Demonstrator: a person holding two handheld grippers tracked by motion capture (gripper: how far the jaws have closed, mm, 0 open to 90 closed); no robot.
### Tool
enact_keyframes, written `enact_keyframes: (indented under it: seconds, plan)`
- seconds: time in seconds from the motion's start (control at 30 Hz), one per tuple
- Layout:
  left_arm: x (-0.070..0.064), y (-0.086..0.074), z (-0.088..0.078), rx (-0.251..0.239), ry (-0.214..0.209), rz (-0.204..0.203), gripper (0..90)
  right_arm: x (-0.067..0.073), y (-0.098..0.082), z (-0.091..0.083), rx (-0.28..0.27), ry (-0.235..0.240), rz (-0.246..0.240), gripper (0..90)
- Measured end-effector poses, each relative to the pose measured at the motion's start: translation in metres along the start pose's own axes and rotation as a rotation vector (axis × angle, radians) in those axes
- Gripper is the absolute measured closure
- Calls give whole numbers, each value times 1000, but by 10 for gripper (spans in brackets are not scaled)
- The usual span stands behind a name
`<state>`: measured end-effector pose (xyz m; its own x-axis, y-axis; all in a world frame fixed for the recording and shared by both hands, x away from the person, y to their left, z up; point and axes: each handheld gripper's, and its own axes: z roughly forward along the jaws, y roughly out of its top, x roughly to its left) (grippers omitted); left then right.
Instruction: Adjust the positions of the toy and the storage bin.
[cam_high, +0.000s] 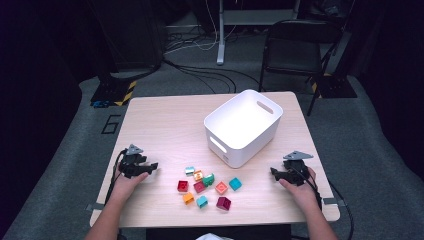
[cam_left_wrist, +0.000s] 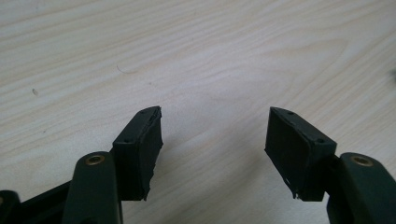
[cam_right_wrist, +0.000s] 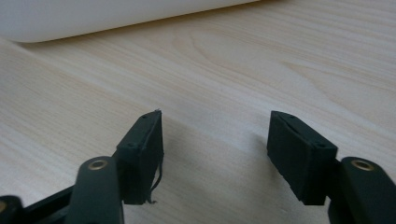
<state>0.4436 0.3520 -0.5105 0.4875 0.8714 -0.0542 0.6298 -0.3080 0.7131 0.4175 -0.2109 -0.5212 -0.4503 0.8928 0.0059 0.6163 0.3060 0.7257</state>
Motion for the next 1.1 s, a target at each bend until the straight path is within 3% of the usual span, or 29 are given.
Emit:
enact_keyframes:
  seconds: [0.1, 0.23, 0.43, 0.57, 0.6, 0.77, 1.1]
  plan:
    - [-5, 8, -9, -39, 3, -17, 378, 3, 2, -2, 9, 2, -8, 392]
    - [-7, 14, -12, -42, -15, -33, 399, 7, 6, -5, -8, 0, 9, 404]
    - [-18, 28, -20, -43, -46, -42, 443, 10, 10, -10, -23, 4, -4, 421]
    - [-30, 41, -27, -77, -64, -25, 439, 15, 13, -17, -40, 10, 0, 432]
    - [-36, 48, -29, -86, -86, -18, 432, 17, 15, -20, -48, 11, -3, 434]
    - [-51, 64, -30, -97, -125, -5, 415, 23, 18, -22, -52, 27, -11, 434]
    - [-69, 85, -28, -100, -141, 35, 416, 30, 25, -21, -52, 52, -14, 433]
